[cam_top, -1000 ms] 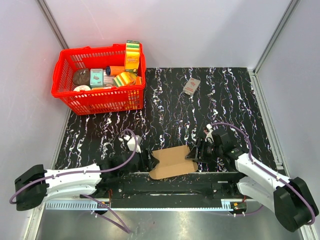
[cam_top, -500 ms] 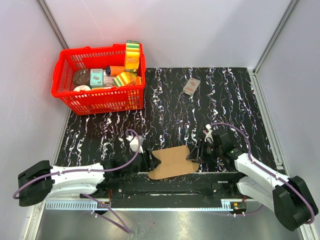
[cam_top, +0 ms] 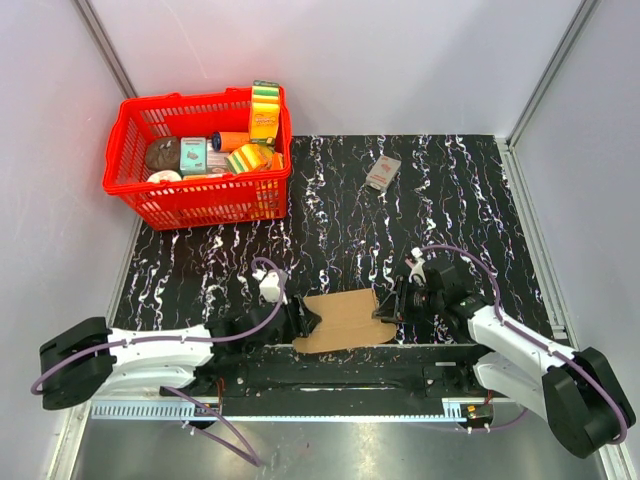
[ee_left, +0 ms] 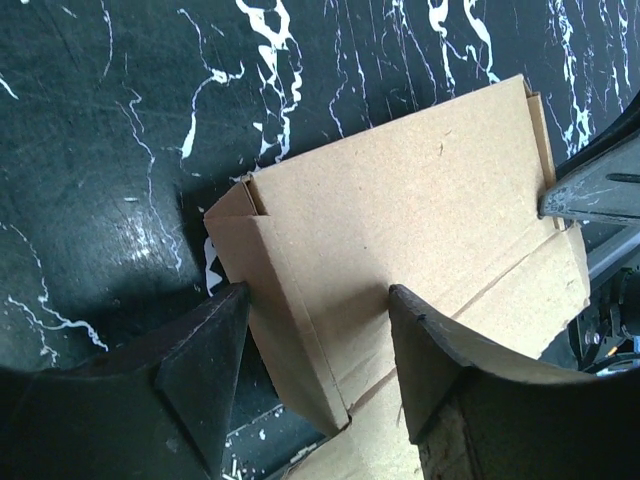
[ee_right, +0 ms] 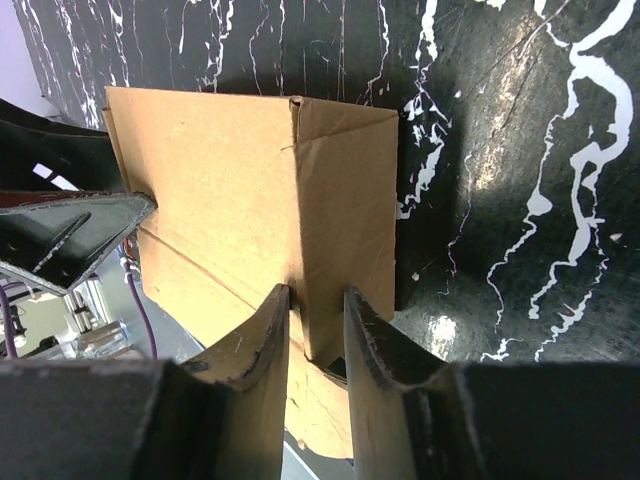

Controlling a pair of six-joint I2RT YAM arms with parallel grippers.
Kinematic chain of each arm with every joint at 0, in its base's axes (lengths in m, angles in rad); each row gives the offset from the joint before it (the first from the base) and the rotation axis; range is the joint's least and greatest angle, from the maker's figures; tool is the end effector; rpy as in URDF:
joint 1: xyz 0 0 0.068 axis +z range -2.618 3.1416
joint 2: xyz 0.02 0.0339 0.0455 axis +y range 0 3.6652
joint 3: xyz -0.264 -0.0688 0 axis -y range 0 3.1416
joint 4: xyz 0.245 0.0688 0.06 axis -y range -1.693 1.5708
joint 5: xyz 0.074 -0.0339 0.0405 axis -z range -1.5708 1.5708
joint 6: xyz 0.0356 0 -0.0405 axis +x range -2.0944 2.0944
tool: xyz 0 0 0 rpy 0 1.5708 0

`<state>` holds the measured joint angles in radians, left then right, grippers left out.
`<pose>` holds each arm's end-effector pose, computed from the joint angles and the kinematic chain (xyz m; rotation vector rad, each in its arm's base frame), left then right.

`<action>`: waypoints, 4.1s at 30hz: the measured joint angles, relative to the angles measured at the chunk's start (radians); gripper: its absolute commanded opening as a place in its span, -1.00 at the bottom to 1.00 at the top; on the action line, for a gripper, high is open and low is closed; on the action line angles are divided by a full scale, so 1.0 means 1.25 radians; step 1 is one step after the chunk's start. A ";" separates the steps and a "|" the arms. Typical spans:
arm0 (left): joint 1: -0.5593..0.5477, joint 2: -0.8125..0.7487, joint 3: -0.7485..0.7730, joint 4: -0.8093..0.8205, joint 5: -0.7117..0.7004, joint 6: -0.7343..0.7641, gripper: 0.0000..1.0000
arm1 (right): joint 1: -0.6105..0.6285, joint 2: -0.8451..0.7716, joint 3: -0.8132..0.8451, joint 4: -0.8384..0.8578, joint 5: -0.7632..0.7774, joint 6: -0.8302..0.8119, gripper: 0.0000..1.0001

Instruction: Fold the paper box

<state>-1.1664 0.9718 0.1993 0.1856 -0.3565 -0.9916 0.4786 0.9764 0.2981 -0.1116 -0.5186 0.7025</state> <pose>0.0814 -0.1586 0.1441 -0.0199 2.2494 -0.8672 0.1467 0.0960 0.1507 0.0082 2.5497 1.1394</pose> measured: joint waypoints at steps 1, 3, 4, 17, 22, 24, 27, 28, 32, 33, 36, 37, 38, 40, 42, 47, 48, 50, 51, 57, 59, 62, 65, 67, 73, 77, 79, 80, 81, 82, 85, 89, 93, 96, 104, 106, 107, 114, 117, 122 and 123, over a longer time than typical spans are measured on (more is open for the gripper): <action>0.002 0.005 0.000 0.007 -0.002 0.004 0.23 | 0.000 0.000 -0.001 0.003 0.001 0.001 -0.41; 0.008 0.014 0.000 0.023 -0.004 0.018 0.23 | 0.000 -0.001 -0.002 0.008 0.004 0.002 -0.41; 0.016 0.018 0.000 0.030 -0.002 0.026 0.23 | 0.000 -0.001 -0.003 0.009 0.005 0.003 -0.41; 0.168 0.081 0.041 0.107 0.078 0.165 0.23 | 0.000 0.028 0.011 0.076 0.072 0.023 -0.41; 0.215 0.131 0.059 0.128 0.102 0.204 0.23 | 0.000 0.120 0.057 0.117 0.085 0.020 -0.41; 0.232 0.152 0.066 0.137 0.114 0.217 0.23 | 0.000 0.153 0.078 0.127 0.088 0.015 -0.41; 0.255 0.178 0.083 0.146 0.125 0.235 0.23 | 0.000 0.182 0.099 0.136 0.097 0.006 -0.41; 0.261 0.185 0.088 0.147 0.128 0.238 0.23 | 0.000 0.189 0.104 0.137 0.104 0.003 -0.41; 0.298 0.223 0.119 0.153 0.161 0.261 0.23 | 0.000 0.204 0.128 0.136 0.132 -0.014 -0.41; 0.310 0.234 0.128 0.156 0.172 0.268 0.23 | 0.000 0.208 0.136 0.134 0.138 -0.020 -0.41; 0.345 0.272 0.161 0.166 0.202 0.289 0.32 | 0.000 0.215 0.152 0.134 0.151 -0.029 -0.38; 0.352 0.283 0.171 0.169 0.210 0.296 0.37 | 0.000 0.216 0.155 0.134 0.152 -0.032 -0.26; 0.359 0.293 0.179 0.172 0.218 0.302 0.41 | 0.000 0.216 0.157 0.133 0.153 -0.034 -0.17; 0.369 0.311 0.197 0.177 0.238 0.312 0.50 | 0.000 0.215 0.159 0.133 0.157 -0.036 0.03; 0.375 0.318 0.208 0.182 0.257 0.317 0.53 | 0.000 0.214 0.160 0.133 0.163 -0.042 0.22; 0.384 0.316 0.217 0.179 0.272 0.330 0.65 | 0.000 0.201 0.167 0.120 0.181 -0.060 0.32; 0.387 0.312 0.217 0.174 0.272 0.334 0.66 | 0.000 0.200 0.172 0.111 0.186 -0.064 0.33; 0.390 0.297 0.217 0.156 0.271 0.338 0.66 | 0.000 0.196 0.182 0.097 0.197 -0.074 0.34; 0.392 0.284 0.217 0.146 0.270 0.339 0.66 | 0.000 0.192 0.186 0.090 0.199 -0.078 0.34; 0.393 0.185 0.205 0.099 0.270 0.341 0.65 | 0.000 0.142 0.196 0.031 0.218 -0.103 0.35; 0.393 0.149 0.189 0.082 0.271 0.341 0.64 | 0.000 0.125 0.198 0.011 0.217 -0.112 0.34; 0.392 0.107 0.165 0.059 0.286 0.337 0.61 | 0.000 0.113 0.205 -0.017 0.206 -0.129 0.33; 0.390 0.074 0.147 0.034 0.310 0.334 0.55 | 0.000 0.113 0.224 -0.060 0.177 -0.150 0.32; 0.382 0.060 0.138 0.018 0.328 0.332 0.54 | 0.000 0.116 0.236 -0.085 0.158 -0.162 0.32; 0.309 0.034 0.114 -0.005 0.339 0.316 0.43 | 0.000 0.112 0.238 -0.117 0.106 -0.167 0.25; 0.273 0.035 0.103 -0.006 0.336 0.302 0.41 | 0.000 0.108 0.235 -0.119 0.085 -0.167 0.21; 0.265 0.035 0.098 -0.003 0.333 0.295 0.40 | 0.000 0.108 0.231 -0.120 0.081 -0.167 0.18; 0.262 0.035 0.094 -0.003 0.331 0.292 0.40 | 0.000 0.110 0.229 -0.119 0.077 -0.167 0.18; 0.260 0.035 0.091 -0.003 0.330 0.290 0.37 | 0.000 0.110 0.229 -0.119 0.072 -0.167 0.16; 0.259 0.035 0.088 -0.004 0.327 0.287 0.36 | 0.000 0.111 0.228 -0.118 0.067 -0.167 0.15; 0.258 0.035 0.079 -0.006 0.322 0.282 0.35 | 0.000 0.111 0.223 -0.117 0.060 -0.167 0.13; 0.258 0.035 0.068 -0.004 0.313 0.275 0.31 | 0.000 0.112 0.211 -0.112 0.048 -0.166 0.10; 0.258 0.036 0.056 -0.002 0.307 0.268 0.28 | 0.000 0.112 0.195 -0.105 0.037 -0.157 0.08; 0.258 0.037 0.053 0.003 0.307 0.260 0.28 | 0.000 0.112 0.186 -0.097 0.027 -0.151 0.07; 0.258 0.019 0.053 0.013 0.306 0.248 0.32 | 0.000 0.105 0.184 -0.088 -0.005 -0.131 0.07; 0.258 0.004 0.053 0.011 0.305 0.248 0.33 | 0.000 0.098 0.184 -0.086 -0.018 -0.124 0.07; 0.258 0.000 0.053 0.010 0.302 0.248 0.33 | 0.000 0.095 0.184 -0.083 -0.021 -0.120 0.07; 0.285 -0.002 0.053 -0.012 0.280 0.248 0.31 | 0.000 0.057 0.186 -0.093 -0.034 -0.110 0.07; 0.309 -0.003 0.053 -0.016 0.274 0.248 0.32 | 0.000 -0.003 0.197 -0.126 -0.007 -0.110 0.12; 0.328 -0.035 0.053 -0.027 0.254 0.246 0.30 | 0.000 -0.051 0.262 -0.161 0.092 -0.125 0.13; 0.330 -0.042 0.053 -0.026 0.251 0.244 0.29 | 0.000 -0.042 0.276 -0.162 0.112 -0.131 0.12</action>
<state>-0.7544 0.9195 0.2661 0.1532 -0.0429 -0.6861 0.4789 0.9234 0.6430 -0.3138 -0.3790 0.5385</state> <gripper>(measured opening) 0.657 0.561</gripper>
